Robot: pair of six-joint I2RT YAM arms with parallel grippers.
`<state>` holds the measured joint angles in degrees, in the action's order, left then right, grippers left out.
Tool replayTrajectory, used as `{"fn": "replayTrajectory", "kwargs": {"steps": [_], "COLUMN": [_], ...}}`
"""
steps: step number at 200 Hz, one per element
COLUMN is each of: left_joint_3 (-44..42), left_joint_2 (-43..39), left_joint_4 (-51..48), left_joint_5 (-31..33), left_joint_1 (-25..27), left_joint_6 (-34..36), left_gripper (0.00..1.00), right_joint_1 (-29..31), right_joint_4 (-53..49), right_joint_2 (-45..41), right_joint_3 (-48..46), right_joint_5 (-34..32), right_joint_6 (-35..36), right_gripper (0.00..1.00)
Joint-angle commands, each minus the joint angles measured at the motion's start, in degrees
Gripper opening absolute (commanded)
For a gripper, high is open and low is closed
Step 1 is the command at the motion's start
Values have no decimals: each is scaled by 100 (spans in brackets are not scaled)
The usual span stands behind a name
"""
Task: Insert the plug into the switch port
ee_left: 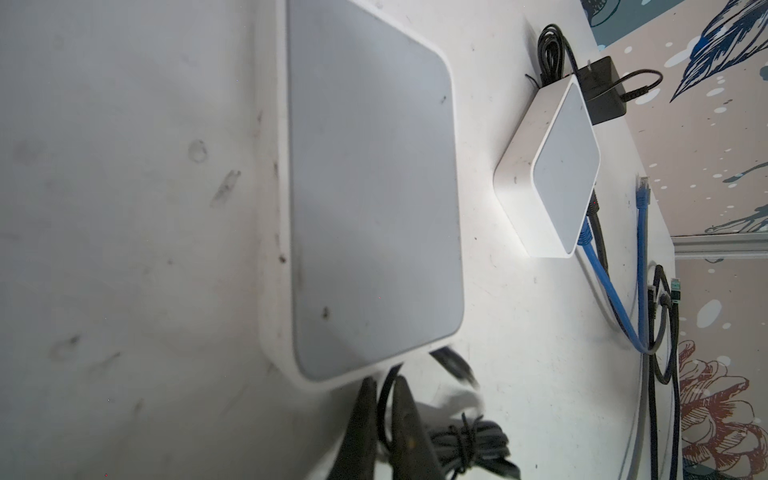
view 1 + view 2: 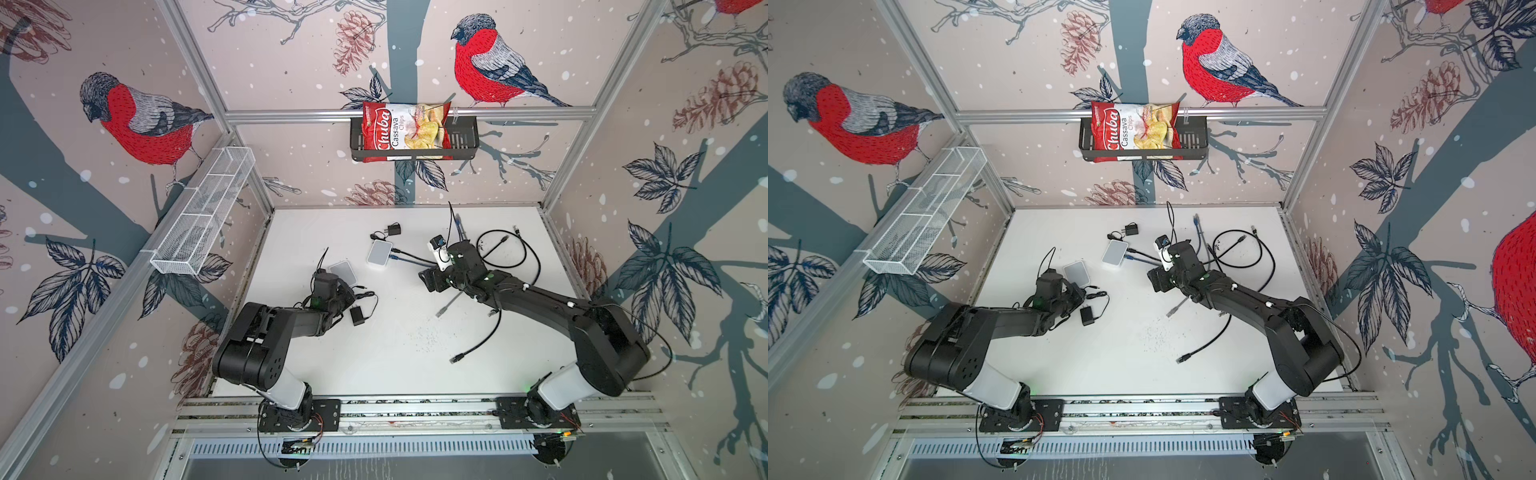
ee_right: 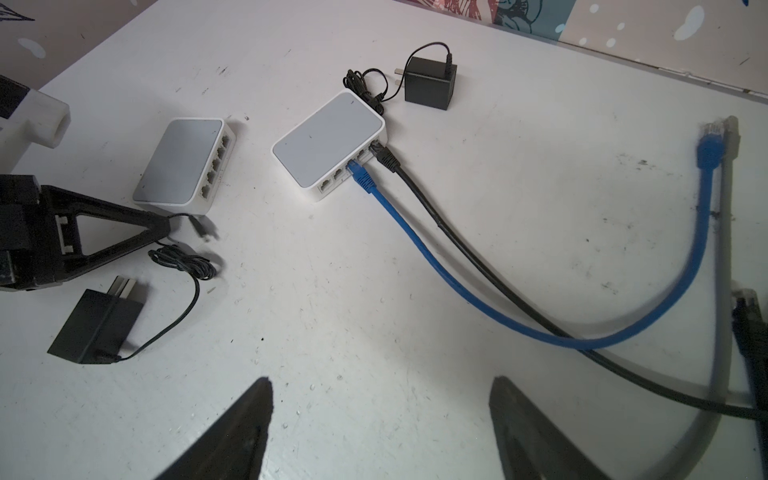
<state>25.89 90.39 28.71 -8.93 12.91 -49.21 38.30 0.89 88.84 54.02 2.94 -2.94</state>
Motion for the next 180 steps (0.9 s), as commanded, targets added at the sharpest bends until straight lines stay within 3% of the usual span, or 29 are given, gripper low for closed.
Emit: {"fn": "replayTrajectory", "kwargs": {"steps": [1, 21, 66, 89, 138, 180], "left_joint_3": [40, 43, 84, 246, 654, 834], "left_joint_2": [73, 127, 165, -75, -1041, -1659], "left_joint_4": [342, 573, 1251, 901, -395, -851], "left_joint_5": [-164, -373, -1256, -1397, -640, -262], "left_joint_1": [-17, -16, -16, 59, 609, 1015], "left_joint_6": [158, 336, 1181, 1809, 3524, 4718], "left_gripper": [6, 0, 0, 0, 0, 0], "right_joint_1": [8, 8, 47, 166, 152, -39], "right_joint_4": [73, 78, 163, 243, -85, -421], "right_joint_2": [-33, -25, -5, -33, 183, 148], "right_joint_3": [-14, -14, -5, 9, 488, 762], "right_joint_5": [-66, -41, 184, 372, 989, 1504], "right_joint_6": [65, 82, 231, 421, 271, 155], "right_gripper": [82, 82, 82, 81, 77, 76]}}
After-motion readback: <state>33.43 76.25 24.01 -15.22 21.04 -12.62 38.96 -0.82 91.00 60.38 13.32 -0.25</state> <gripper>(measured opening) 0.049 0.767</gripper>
